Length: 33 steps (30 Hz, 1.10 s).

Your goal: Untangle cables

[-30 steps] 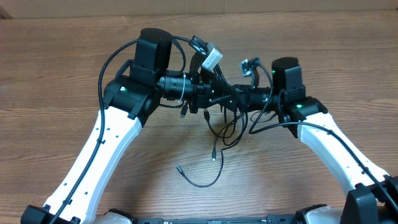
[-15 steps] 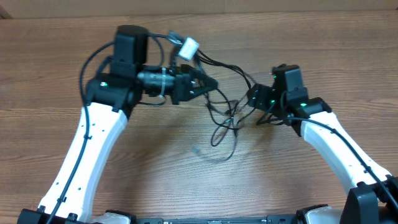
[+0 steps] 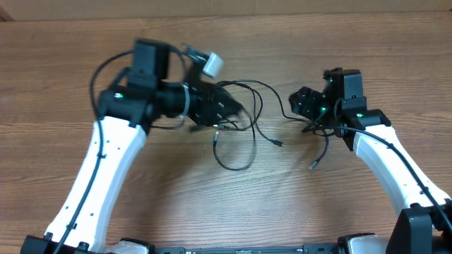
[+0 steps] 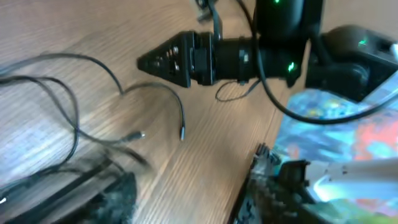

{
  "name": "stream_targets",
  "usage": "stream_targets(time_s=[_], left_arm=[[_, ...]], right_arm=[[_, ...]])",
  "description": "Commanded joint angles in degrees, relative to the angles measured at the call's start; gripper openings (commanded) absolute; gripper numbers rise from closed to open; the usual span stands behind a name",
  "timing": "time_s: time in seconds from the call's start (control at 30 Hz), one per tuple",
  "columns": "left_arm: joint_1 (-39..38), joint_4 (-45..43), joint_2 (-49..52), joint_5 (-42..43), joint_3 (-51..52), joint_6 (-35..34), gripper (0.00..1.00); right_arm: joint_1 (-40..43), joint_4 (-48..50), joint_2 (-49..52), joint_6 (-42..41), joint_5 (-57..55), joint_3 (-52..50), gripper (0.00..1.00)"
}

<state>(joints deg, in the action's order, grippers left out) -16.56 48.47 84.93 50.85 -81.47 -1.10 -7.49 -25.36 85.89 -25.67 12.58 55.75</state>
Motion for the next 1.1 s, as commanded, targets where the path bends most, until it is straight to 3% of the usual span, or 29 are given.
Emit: stream_targets(time_s=[0.0,0.1,0.23,0.43,0.53,0.7,0.93,1.07], left_arm=[[-4.4,1.9,1.0,-7.5,-0.9,3.3,0.76],[-5.3,4.6,1.0,-12.0,-0.9,4.8,0.82],[-5.1,8.7,1.0,-22.8,-0.9,3.6,0.75],[-3.5,11.1,1.0,-39.6,-0.9,-10.6,0.77],[-2.7,10.1,1.3,-43.5,-0.9,-13.3,0.80],[-2.5,6.6,3.9,-45.5,-0.9,-13.7,0.90],[-2.5,4.4,11.6,-45.5,-0.9,-11.2,0.90],[-2.5,1.4,16.1,-45.5,-0.9,-9.4,0.90]], right_arm=[[0.1,-0.3,0.2,3.7,8.1,0.1,0.77],[0.0,-1.2,0.2,3.8,8.6,0.1,0.83],[0.0,-1.9,0.2,7.3,14.2,0.1,0.84],[0.0,-3.1,0.2,9.5,20.4,0.1,0.87],[-1.0,-3.8,0.2,9.4,21.7,0.1,0.86],[-4.9,-4.9,0.2,2.5,21.6,0.1,0.83],[-13.2,-4.8,0.7,-4.0,16.8,0.1,0.85],[-17.0,-3.1,3.6,-12.8,14.5,0.1,0.88]])
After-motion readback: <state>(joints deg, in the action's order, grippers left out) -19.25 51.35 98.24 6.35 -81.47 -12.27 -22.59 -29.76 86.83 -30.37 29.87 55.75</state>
